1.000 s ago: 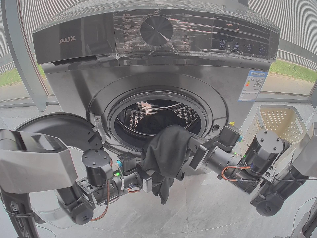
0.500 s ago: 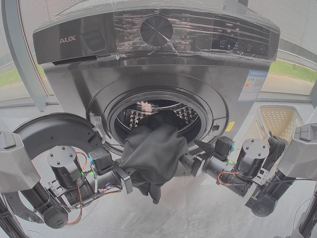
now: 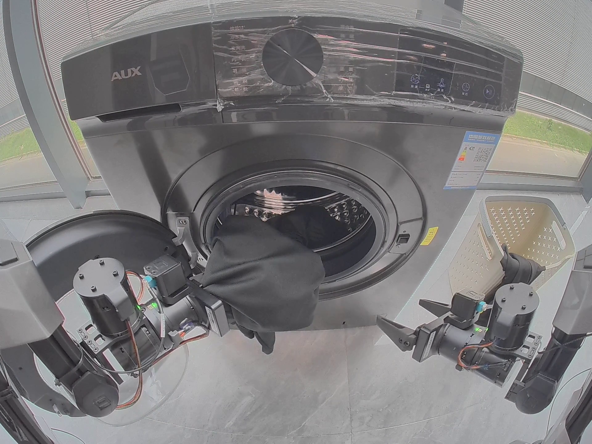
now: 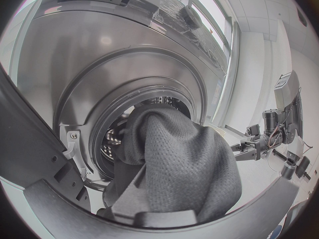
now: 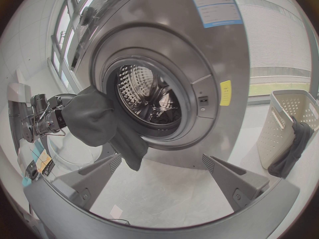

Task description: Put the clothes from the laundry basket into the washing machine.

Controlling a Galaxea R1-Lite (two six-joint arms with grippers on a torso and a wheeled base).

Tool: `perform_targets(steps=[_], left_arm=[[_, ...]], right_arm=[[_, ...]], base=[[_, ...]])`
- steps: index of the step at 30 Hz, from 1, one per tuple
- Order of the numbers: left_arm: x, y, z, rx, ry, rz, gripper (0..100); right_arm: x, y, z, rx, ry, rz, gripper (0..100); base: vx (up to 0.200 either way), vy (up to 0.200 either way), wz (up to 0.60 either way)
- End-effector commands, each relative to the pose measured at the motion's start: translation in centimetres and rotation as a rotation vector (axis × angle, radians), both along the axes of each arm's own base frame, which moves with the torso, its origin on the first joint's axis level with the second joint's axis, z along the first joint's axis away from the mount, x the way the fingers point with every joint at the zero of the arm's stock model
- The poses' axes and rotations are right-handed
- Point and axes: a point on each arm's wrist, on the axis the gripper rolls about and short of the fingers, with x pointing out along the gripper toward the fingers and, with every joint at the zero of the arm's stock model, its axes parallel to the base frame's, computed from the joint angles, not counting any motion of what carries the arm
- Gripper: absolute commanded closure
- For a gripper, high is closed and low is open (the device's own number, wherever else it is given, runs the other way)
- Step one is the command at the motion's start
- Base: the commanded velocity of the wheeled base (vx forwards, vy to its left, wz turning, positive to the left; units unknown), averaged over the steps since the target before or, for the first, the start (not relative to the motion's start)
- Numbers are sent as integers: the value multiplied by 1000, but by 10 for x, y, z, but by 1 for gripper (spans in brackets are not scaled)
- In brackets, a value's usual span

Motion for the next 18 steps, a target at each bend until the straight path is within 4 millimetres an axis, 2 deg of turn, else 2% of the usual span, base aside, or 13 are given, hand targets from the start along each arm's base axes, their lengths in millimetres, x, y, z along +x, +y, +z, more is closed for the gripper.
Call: perform_targets(steps=[1,11,18], left_arm=[[-2,1,0,-1,4,2,100],[-5,-12,-14,27,50,-37,100],[-2,-15,-21,40,69,-37,100]], right_arm=[[1,-12,5,9,-7,-43,0],[7,-13,6,18,-20,-55,0],[7,-11,7,22,-24,-49,0]], base=[[0,0,0],[0,0,0],[200,0,0]])
